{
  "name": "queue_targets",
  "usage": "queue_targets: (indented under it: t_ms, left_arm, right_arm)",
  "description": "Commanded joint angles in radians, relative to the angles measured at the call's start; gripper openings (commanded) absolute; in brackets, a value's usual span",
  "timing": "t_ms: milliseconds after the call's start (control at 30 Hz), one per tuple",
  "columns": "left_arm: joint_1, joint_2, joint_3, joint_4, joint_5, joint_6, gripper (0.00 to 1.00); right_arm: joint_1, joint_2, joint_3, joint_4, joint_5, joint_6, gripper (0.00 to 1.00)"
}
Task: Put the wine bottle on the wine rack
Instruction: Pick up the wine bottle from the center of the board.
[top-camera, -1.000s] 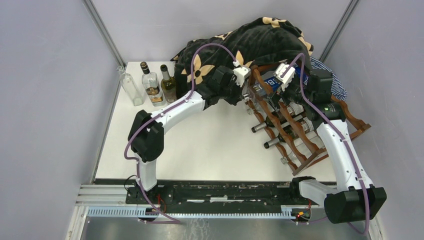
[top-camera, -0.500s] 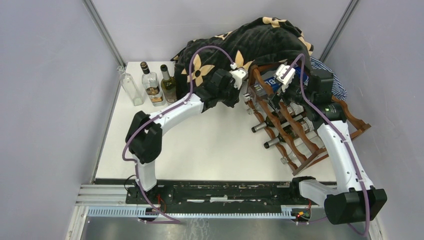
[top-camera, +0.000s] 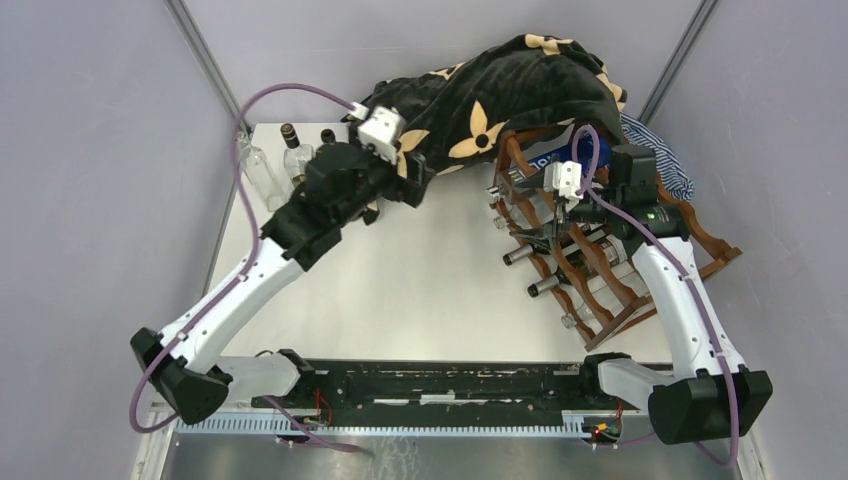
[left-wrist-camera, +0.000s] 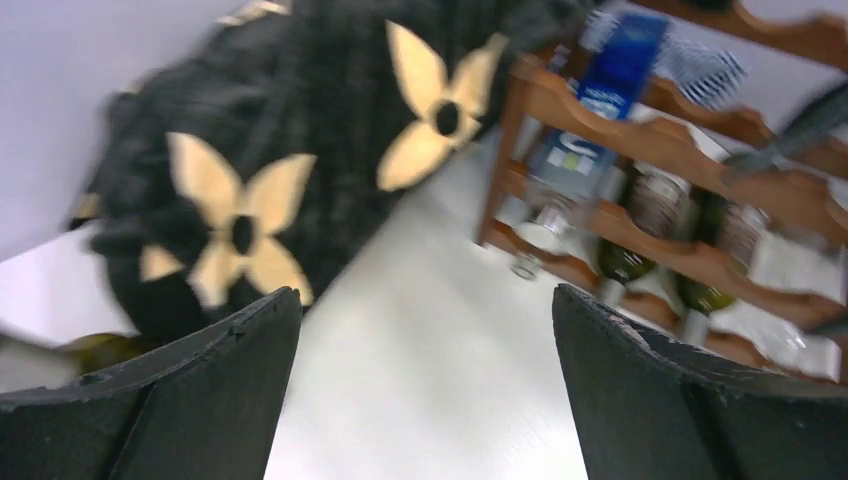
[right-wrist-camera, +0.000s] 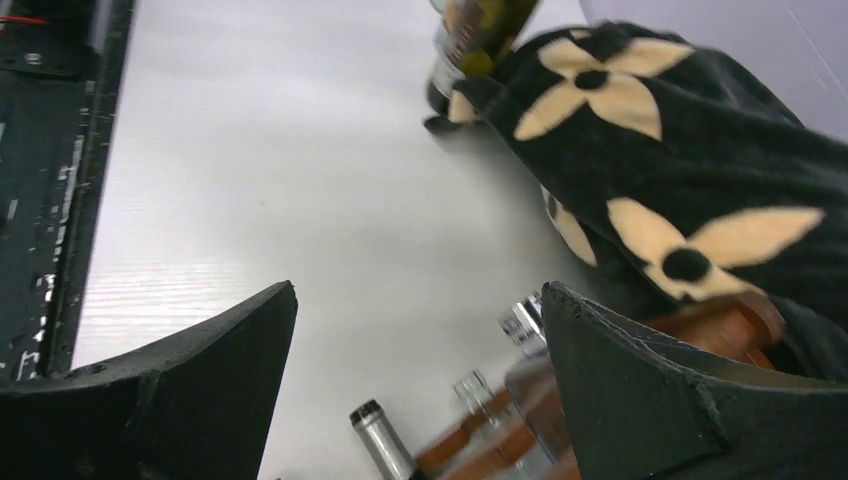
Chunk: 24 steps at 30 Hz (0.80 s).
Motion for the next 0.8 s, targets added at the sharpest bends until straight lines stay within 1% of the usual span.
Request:
queue_targets:
  t_ms: [0, 67, 133, 200, 267, 433, 533, 700, 767]
  left_arm:
    - [0.163, -0.036, 0.048, -0.066, -0.014, -0.071, 1.0]
    - [0.281, -0.042, 0.058, -0.089, 0.056, -0.135, 1.0]
    - [0.391, -0.042, 0.054, -0.092, 0.107, -0.19, 1.0]
    - [0.446, -0.031, 0.06, -0.102, 0.098, -0.216, 1.0]
    - [0.481, -0.004, 0.071, -0.114, 0.089, -0.224, 1.0]
    - [0.516, 0.083, 0.106, -0.124, 0.011, -0.199, 0.99]
    - [0.52, 0.144, 0.143, -0.13, -0.023, -0.186, 0.97]
    - [0.52, 0.229, 0.188, -0.118, -0.076, -0.168, 0.9]
    - [0.52, 0.26, 0.205, -0.122, -0.099, -0.169, 0.84]
  right_arm:
    - [0.029, 0.025, 0.011, -0.095, -0.25, -0.213, 0.98]
    - [0.06, 0.025, 0.005, -0.071, -0.195, -0.202, 0.98]
    - [0.097, 0.016, -0.018, 0.026, -0.093, -0.068, 0.98]
    - [0.131, 0.008, -0.051, 0.101, 0.013, 0.021, 0.98]
    - [0.162, 0.006, -0.065, 0.108, 0.081, 0.024, 0.98]
    - [0.256, -0.001, -0.132, 0.213, 0.149, 0.108, 0.98]
    - [0.317, 0.005, -0.152, 0.245, 0.182, 0.124, 0.98]
    - [0.344, 0.009, -0.182, 0.278, 0.194, 0.136, 0.98]
    - [0.347, 0.004, -0.192, 0.281, 0.199, 0.136, 0.98]
